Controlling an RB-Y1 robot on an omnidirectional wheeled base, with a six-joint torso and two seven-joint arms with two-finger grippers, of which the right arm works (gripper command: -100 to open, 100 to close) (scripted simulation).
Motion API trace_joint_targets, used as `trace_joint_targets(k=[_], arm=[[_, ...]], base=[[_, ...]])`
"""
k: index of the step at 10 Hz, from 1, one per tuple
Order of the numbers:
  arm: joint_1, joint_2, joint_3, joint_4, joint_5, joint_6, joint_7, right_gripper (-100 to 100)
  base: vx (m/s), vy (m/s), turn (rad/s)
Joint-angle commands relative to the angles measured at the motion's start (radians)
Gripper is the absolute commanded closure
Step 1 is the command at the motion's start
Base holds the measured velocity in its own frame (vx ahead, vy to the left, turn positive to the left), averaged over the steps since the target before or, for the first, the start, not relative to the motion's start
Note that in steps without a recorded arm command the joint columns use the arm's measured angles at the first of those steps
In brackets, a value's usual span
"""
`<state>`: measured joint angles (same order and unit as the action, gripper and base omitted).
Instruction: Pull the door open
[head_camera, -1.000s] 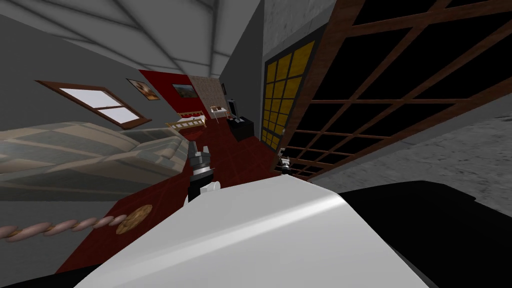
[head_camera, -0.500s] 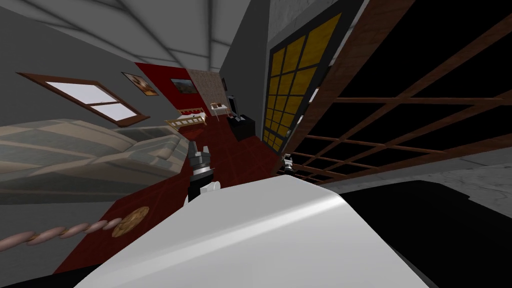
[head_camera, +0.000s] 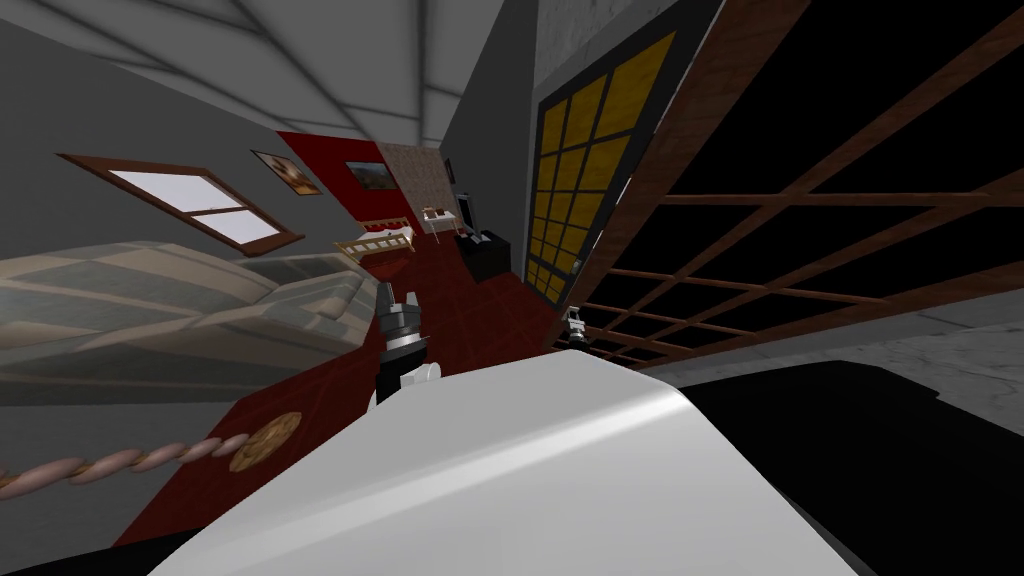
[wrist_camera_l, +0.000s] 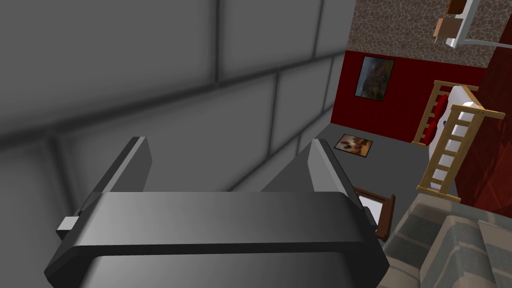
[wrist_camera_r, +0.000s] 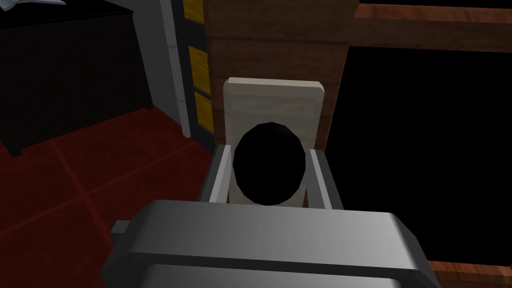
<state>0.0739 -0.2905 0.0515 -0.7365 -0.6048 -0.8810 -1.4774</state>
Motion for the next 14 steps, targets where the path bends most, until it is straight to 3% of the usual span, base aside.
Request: trace_joint_targets(k=[1, 10, 11, 14], arm=[[0.000, 0.001, 0.000, -0.001, 0.000, -0.002, -0.001, 100], [0.030, -0.046, 0.104, -0.045, 0.059, 0.001, -0.070, 100], [0.025, -0.040, 0.099, -0.038, 0.055, 0.001, -0.066, 100], [0.045, -0.064, 0.134, -0.048, 0.075, -0.014, -0.100, 100]], base=[[0.000, 0.000, 0.000], [-0.196, -0.013, 0.057], [-0.101, -0.004, 0.027], [-0.189, -0.005, 0.081]])
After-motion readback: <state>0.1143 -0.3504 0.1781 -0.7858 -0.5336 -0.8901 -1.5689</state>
